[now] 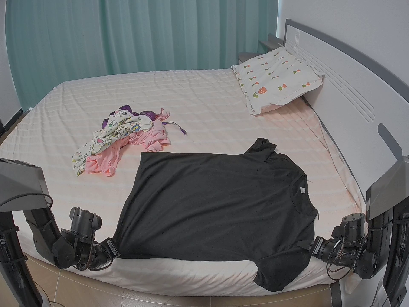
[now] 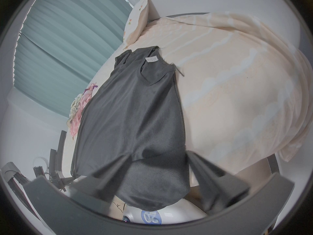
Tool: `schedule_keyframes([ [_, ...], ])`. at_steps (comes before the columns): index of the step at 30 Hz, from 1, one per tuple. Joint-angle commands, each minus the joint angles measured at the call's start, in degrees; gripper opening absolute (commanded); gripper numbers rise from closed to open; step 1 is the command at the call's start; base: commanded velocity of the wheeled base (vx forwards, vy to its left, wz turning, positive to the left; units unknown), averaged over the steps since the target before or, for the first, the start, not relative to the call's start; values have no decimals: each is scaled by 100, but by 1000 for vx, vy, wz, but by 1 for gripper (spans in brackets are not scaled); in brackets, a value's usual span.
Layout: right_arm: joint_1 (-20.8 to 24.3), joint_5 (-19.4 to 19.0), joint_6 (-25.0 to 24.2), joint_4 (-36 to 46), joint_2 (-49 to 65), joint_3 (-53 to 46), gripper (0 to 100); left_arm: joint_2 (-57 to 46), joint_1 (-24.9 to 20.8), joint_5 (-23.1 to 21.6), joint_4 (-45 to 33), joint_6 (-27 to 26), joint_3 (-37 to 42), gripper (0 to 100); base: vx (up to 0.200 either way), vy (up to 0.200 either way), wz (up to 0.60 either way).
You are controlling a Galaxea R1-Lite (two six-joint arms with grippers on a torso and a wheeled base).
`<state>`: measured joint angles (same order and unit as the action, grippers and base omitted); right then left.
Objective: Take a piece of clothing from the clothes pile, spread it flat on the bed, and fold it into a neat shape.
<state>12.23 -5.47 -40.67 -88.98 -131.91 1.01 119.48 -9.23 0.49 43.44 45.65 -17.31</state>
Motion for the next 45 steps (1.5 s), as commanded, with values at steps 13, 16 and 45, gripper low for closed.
schedule_keyframes([
  [13, -230, 46, 1017, 1137, 368, -101, 0, 5, 70, 13, 745, 5, 641, 0, 0, 0, 0],
  [16, -353, 55, 1079, 1287, 535, -101, 0, -21, 79, 22, 754, -39, 773, 0, 0, 0, 0],
  [45, -783, -314, 68, 3, 1010, -101, 100, -417, 369, -260, 2116, 14, 1063, 100, 0, 0, 0],
])
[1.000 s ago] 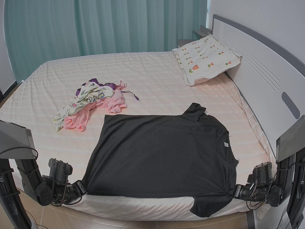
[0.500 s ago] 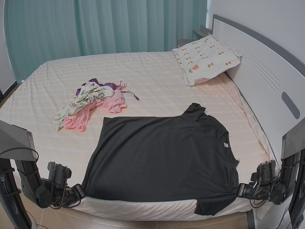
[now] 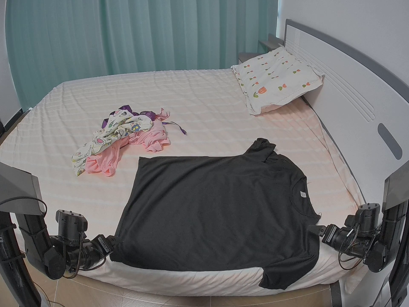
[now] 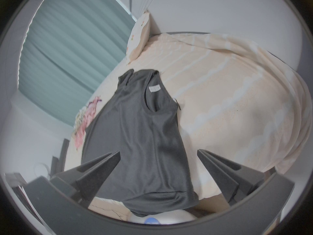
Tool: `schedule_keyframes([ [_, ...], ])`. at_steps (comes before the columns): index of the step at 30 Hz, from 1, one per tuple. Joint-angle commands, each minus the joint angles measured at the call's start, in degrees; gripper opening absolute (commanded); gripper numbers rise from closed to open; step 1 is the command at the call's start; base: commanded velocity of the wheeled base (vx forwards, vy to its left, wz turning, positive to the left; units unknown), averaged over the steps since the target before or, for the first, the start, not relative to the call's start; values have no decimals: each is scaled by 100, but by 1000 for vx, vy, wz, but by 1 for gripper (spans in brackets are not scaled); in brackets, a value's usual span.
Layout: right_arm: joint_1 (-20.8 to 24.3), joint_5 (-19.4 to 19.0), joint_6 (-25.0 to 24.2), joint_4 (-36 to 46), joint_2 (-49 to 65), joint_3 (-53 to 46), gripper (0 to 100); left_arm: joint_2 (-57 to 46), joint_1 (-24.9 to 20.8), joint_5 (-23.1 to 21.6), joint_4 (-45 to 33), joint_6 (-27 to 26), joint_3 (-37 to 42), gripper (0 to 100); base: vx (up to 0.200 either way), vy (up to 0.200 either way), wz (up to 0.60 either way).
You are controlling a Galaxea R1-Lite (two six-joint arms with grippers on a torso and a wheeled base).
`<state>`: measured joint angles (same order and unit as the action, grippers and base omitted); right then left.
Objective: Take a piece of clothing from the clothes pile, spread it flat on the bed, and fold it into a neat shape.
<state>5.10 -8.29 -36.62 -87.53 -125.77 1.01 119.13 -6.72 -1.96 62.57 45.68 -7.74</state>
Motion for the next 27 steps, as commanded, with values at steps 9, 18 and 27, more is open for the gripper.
schedule_keyframes([
  [9, 97, -41, -856, -203, 325, -101, 100, -1005, 390, -718, 220, 29, 423, 100, 0, 0, 0],
  [18, 264, -32, -1172, -203, 308, -101, 100, -935, 434, -1034, 238, 442, 361, 100, -200, 0, 0],
  [27, 387, -32, -1357, -212, 369, -84, 100, -689, 434, -1122, 343, 934, 194, 100, -133, 0, 0],
])
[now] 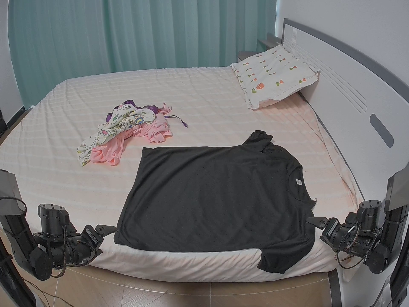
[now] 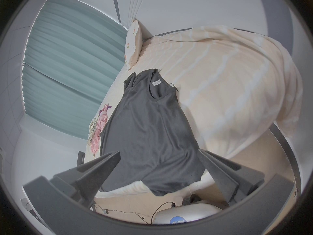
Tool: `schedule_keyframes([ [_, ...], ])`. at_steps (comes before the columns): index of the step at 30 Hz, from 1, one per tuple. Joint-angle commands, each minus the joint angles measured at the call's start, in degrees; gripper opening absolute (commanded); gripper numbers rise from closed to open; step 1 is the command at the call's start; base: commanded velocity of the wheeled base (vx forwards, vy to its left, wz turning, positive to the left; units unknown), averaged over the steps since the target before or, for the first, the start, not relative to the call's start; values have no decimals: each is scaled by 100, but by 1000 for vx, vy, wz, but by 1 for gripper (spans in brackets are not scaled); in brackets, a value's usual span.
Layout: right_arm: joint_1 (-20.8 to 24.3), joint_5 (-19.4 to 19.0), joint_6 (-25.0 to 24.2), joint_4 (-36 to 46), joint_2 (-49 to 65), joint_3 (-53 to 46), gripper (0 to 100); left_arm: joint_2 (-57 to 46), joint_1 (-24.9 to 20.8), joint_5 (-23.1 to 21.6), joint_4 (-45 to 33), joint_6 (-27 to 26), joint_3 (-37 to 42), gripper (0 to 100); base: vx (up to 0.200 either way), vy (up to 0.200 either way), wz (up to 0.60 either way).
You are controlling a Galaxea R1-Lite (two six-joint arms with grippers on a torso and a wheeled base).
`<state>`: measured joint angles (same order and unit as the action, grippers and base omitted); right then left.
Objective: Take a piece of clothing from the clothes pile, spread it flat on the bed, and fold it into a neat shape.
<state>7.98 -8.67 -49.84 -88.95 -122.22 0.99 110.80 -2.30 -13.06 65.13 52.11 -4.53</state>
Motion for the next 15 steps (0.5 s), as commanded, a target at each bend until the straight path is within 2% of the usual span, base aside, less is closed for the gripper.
schedule_keyframes([
  [1, 133, 14, -44, -69, 5, -81, 100, 170, -7, -13, 140, 378, -127, 100, 0, 0, 0],
  [6, 388, 76, -343, -69, 14, -81, 100, 442, -95, 14, 386, 457, -47, 100, 0, 0, 0],
  [8, 414, 102, -360, -69, 14, -81, 100, 486, -95, 22, 412, 510, -47, 100, 0, 0, 0],
  [10, 441, 190, -387, -69, -3, -81, 100, 609, -104, -4, 597, 827, -56, 100, 0, 0, 0],
  [13, 467, 199, -387, -69, -30, -81, 100, 838, -235, 66, 808, 862, -65, 100, 0, 0, 0],
  [15, 502, 190, -395, -69, -21, -81, 100, 1330, -438, 629, 1502, 950, -109, 100, 0, 0, 0],
])
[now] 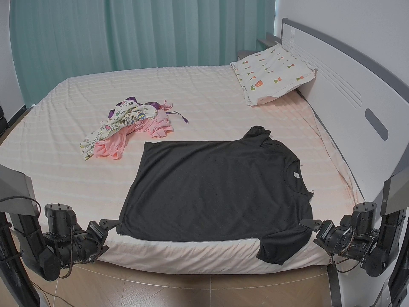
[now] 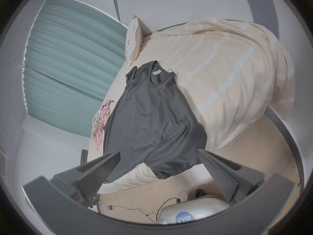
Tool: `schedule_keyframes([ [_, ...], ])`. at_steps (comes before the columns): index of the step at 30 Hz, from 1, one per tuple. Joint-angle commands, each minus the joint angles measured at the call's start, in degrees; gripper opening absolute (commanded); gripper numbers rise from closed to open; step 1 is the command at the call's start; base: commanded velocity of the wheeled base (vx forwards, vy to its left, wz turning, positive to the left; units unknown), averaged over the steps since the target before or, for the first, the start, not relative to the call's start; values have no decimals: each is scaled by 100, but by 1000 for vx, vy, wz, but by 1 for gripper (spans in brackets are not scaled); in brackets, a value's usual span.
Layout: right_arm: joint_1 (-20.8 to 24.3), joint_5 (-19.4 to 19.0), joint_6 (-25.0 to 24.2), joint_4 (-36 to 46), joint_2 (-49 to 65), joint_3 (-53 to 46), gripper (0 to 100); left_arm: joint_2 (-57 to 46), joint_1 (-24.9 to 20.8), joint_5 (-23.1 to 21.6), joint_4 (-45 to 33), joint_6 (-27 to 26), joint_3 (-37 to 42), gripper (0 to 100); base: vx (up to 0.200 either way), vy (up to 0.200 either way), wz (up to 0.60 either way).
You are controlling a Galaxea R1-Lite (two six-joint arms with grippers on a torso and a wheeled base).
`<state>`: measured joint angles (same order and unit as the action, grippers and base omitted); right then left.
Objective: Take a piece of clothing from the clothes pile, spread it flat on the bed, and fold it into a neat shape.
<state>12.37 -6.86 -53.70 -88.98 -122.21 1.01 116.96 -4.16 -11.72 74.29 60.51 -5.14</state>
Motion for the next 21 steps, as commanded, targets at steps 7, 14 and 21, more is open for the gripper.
schedule_keyframes([
  [7, 28, -17, -9, -67, -40, -57, 100, 1681, -771, 1558, 1571, 259, -435, 100, 0, 0, 0],
  [14, 19, -26, -18, -67, -48, -57, 100, 1822, -973, 1664, 1571, 206, -848, 100, 0, 0, 0],
  [21, 19, -26, -18, -67, -48, -48, 100, 1848, -938, 1664, 1571, 206, -980, 100, 0, 0, 0],
])
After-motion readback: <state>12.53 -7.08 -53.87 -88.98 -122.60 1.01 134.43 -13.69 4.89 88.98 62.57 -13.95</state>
